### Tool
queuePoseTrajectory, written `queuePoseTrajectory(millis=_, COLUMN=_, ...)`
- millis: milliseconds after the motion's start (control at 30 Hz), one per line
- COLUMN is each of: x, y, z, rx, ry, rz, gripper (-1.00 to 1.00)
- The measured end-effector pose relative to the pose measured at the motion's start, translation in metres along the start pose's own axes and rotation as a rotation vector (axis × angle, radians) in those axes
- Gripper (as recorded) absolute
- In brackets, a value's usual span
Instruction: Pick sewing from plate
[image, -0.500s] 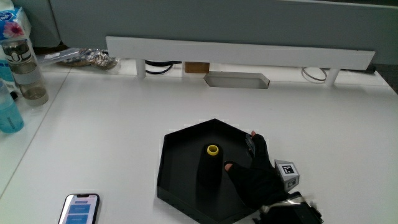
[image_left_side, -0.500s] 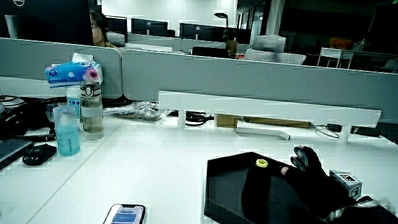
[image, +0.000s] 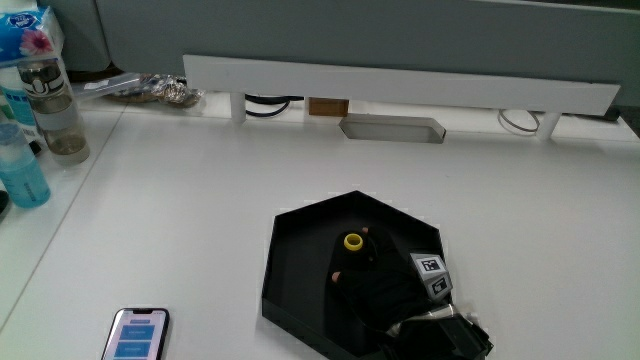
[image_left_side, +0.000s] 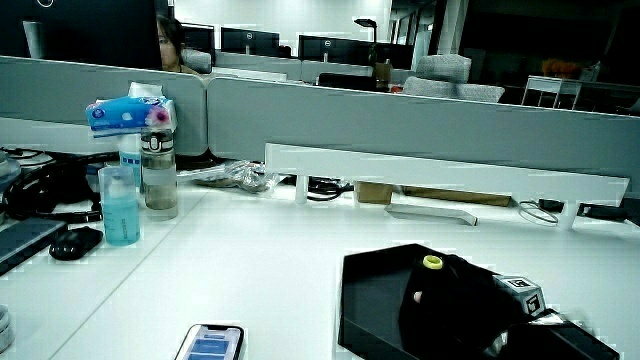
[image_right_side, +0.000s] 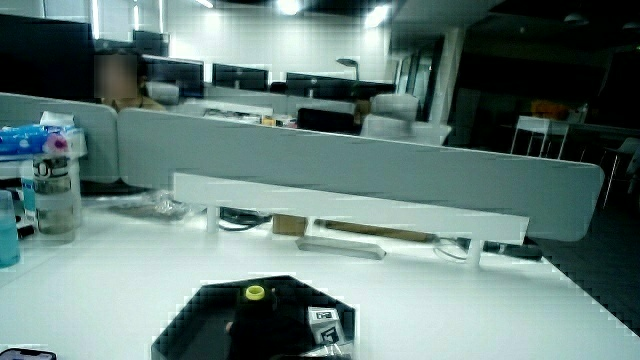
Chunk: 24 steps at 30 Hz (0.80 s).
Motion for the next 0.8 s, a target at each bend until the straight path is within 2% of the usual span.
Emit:
queuePoseTrajectory(millis=67, x=-0.005, y=-0.002, z=-0.002, rx=0.019, ry=-0.011, rz=0.017, gripper=0.36)
queuePoseTrajectory(millis=133, x=-0.010, y=-0.002, z=-0.004, rx=0.012, ry=-0.008, rz=0.022, gripper=0.55)
queuePoseTrajectory(millis=167, x=-0.007, y=0.002, z=-0.004, rx=0.018, ry=-0.016, rz=0.000, gripper=0.64)
queuePoseTrajectory(millis=200, x=-0.010, y=-0.001, z=-0.005, rx=0.037, ry=-0.026, rz=0.020, gripper=0.73)
queuePoseTrajectory(millis=300, x=-0.010, y=-0.002, z=-0.005, rx=0.080, ry=-0.038, rz=0.033, gripper=1.00)
queuePoseTrajectory(millis=433, x=-0.010, y=-0.007, z=-0.001, rx=0.121, ry=-0.048, rz=0.047, gripper=1.00)
queuePoseTrajectory(millis=500, x=-0.008, y=-0.008, z=0.000, rx=0.130, ry=-0.014, rz=0.062, gripper=1.00)
queuePoseTrajectory(millis=533, x=-0.009, y=-0.009, z=0.001, rx=0.139, ry=-0.012, rz=0.086, gripper=1.00)
queuePoseTrajectory(millis=600, x=-0.012, y=-0.010, z=0.005, rx=0.145, ry=-0.004, rz=0.097, gripper=1.00)
queuePoseTrajectory(millis=633, x=-0.009, y=-0.007, z=0.008, rx=0.149, ry=-0.004, rz=0.090, gripper=1.00)
queuePoseTrajectory(millis=667, x=-0.015, y=-0.011, z=0.011, rx=0.152, ry=-0.004, rz=0.107, gripper=1.00)
queuePoseTrajectory(millis=800, x=-0.019, y=-0.013, z=0.029, rx=0.187, ry=-0.006, rz=0.137, gripper=1.00)
